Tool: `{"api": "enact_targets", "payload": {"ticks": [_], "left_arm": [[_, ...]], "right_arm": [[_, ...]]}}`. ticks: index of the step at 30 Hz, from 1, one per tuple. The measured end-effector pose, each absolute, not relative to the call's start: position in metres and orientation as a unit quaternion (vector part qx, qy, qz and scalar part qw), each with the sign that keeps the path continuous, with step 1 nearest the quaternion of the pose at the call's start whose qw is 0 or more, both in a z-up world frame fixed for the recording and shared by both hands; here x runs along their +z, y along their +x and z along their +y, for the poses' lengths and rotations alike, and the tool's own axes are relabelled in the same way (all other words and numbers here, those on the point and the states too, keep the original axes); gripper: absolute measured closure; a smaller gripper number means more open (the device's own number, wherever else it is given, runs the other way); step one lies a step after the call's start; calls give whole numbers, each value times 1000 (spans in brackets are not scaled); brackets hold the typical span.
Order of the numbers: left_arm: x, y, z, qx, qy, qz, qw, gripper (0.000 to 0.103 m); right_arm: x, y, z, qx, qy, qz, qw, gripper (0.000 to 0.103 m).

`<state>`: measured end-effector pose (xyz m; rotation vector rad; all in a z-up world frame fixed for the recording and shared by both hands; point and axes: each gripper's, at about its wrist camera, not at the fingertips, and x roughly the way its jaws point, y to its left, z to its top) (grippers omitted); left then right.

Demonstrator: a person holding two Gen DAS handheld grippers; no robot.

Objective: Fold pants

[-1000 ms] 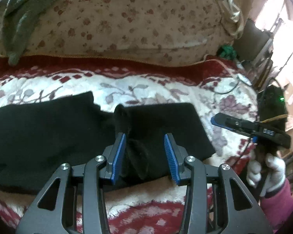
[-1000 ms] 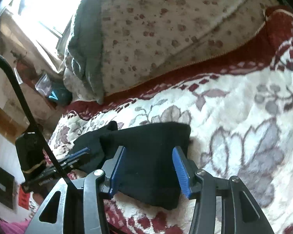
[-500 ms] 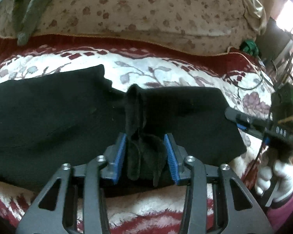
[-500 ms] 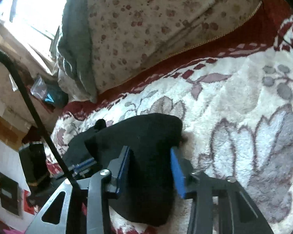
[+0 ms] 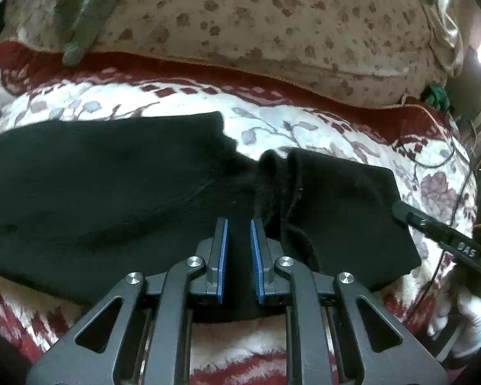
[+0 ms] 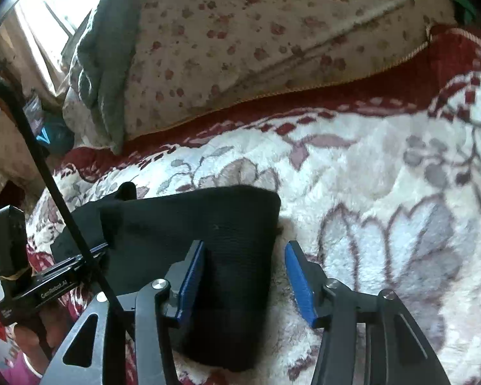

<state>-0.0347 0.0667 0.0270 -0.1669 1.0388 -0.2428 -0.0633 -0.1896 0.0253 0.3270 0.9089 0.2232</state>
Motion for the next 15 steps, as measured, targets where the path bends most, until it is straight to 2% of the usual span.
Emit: {"api": "enact_targets", "payload": {"ticks": [2, 6, 15], "left_arm": [[30, -38, 73, -108, -84, 491, 861, 90], [36, -47, 88, -83, -86, 479, 869, 82], [48, -61, 127, -23, -73, 456, 887, 81]], "right_arm": [[40, -68, -186, 112, 146, 421, 888, 54], [68, -73, -167, 149, 134, 390, 899, 54], [67, -56, -99, 229, 121, 402, 878, 53]]}}
